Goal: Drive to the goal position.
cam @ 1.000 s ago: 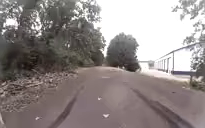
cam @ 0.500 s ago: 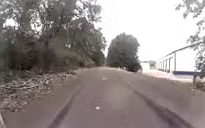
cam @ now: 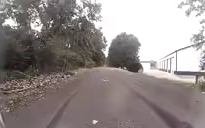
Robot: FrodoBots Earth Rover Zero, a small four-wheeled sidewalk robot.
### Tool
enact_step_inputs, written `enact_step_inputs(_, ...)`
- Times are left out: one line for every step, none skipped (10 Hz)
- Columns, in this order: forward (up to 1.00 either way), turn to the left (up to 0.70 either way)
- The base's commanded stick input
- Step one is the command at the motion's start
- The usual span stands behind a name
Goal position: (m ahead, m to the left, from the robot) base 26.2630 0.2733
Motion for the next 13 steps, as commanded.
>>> enact_step_inputs(0.70,0.00)
enact_step_inputs(0.70,0.00)
enact_step_inputs(0.70,0.00)
enact_step_inputs(0.70,0.00)
enact_step_inputs(0.70,0.00)
enact_step_inputs(0.70,0.00)
enact_step_inputs(0.70,0.00)
enact_step_inputs(0.70,0.00)
enact_step_inputs(0.70,0.00)
enact_step_inputs(0.70,0.00)
enact_step_inputs(0.70,0.00)
enact_step_inputs(0.70,0.00)
enact_step_inputs(0.70,0.00)
